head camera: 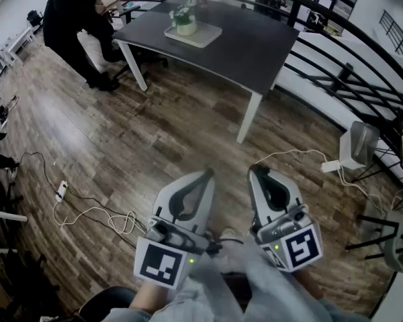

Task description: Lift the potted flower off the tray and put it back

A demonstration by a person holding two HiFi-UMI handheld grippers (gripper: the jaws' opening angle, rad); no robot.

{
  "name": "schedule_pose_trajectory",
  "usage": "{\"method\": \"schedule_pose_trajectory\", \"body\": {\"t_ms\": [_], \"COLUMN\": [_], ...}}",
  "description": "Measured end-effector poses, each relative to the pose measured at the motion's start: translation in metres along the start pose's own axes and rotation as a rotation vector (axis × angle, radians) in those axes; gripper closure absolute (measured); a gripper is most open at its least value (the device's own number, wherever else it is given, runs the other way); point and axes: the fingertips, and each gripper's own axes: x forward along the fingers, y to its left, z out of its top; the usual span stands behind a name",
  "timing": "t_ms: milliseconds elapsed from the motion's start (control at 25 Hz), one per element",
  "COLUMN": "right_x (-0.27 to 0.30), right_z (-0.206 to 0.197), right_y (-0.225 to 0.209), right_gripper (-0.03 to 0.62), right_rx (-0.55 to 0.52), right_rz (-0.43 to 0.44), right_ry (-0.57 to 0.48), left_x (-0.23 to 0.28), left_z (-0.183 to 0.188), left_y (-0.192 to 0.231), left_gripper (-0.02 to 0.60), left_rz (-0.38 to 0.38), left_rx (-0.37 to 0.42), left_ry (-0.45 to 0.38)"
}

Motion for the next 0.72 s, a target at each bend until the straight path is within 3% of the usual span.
{"method": "schedule_pose_trajectory", "body": {"t_ms": [720], "right_x": [-0.022], "right_z": [0.005], "right_y": [-0.025], "right_gripper": [0.594], "right_rx": [-0.030], "right_rz": [-0.006], "right_ry": [-0.026], "left_x": [0.016], "left_z": [0.003], "left_y": [-0.017], "left_gripper": [0.580], "left_rz": [0.026], "left_rx": [-0.004], "left_ry": [0.001]}}
